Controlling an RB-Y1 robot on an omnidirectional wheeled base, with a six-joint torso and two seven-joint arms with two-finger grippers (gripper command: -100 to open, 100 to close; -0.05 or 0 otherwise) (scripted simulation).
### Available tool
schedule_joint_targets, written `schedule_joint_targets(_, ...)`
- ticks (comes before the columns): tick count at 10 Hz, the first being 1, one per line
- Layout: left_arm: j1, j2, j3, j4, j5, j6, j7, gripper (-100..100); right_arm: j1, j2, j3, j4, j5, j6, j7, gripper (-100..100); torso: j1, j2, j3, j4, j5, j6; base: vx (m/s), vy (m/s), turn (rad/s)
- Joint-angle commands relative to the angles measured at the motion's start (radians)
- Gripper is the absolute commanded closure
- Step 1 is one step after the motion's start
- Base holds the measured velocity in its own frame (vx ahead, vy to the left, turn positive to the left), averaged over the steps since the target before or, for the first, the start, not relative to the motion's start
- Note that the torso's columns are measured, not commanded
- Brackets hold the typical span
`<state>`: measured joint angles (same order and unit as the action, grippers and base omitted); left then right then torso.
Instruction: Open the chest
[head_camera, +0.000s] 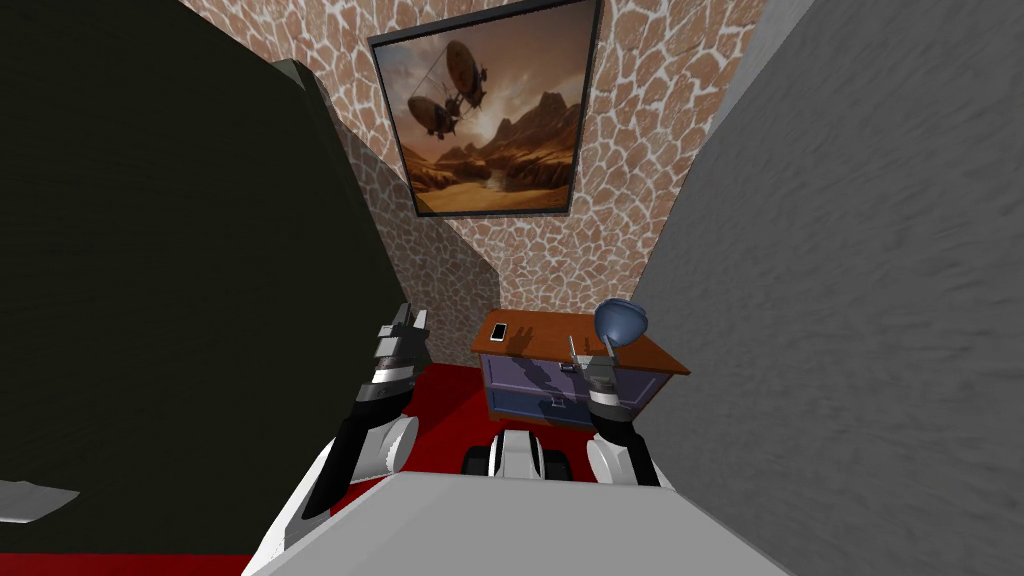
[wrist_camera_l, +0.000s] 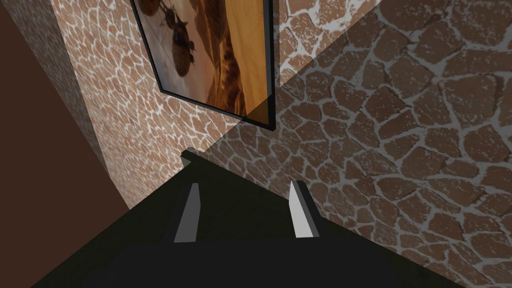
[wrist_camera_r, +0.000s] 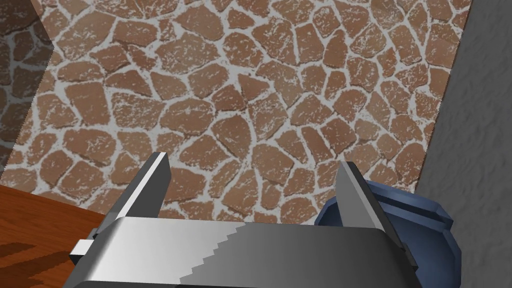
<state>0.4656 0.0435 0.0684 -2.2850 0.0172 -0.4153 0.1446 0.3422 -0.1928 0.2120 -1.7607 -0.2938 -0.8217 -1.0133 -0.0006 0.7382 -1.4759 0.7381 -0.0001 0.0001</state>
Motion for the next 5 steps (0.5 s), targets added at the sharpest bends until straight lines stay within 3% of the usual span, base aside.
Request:
schedule_joint_targets(1, 0.0, 0.0, 0.0, 0.0, 0.0, 0.0, 0.0, 0, -0.013, -0.009, 0.017, 0.052, -0.024, -0.028, -0.079, -100, 0.001, 0.0, 0.0, 0.0, 0.0, 0.0, 0.012, 0.024, 0.015)
schedule_joint_targets(3, 0.0, 0.0, 0.0, 0.0, 0.0, 0.0, 0.0, 0, -0.013, -0.009, 0.017, 0.052, -0.024, -0.028, -0.116, -100, 0.0, 0.0, 0.0, 0.0, 0.0, 0.0, 0.004, 0.01, 0.0)
schedule_joint_targets(4, 0.0, 0.0, 0.0, 0.0, 0.0, 0.0, 0.0, 0, -0.025, -0.018, 0.034, 0.101, -0.048, -0.058, -0.156, -100, 0.0, 0.0, 0.0, 0.0, 0.0, 0.0, 0.008, 0.02, 0.032)
schedule_joint_targets(5, 0.0, 0.0, 0.0, 0.0, 0.0, 0.0, 0.0, 0, -0.025, -0.018, 0.034, 0.105, -0.048, -0.058, -0.183, -100, 0.001, 0.0, 0.0, 0.0, 0.0, 0.0, 0.009, 0.026, 0.021)
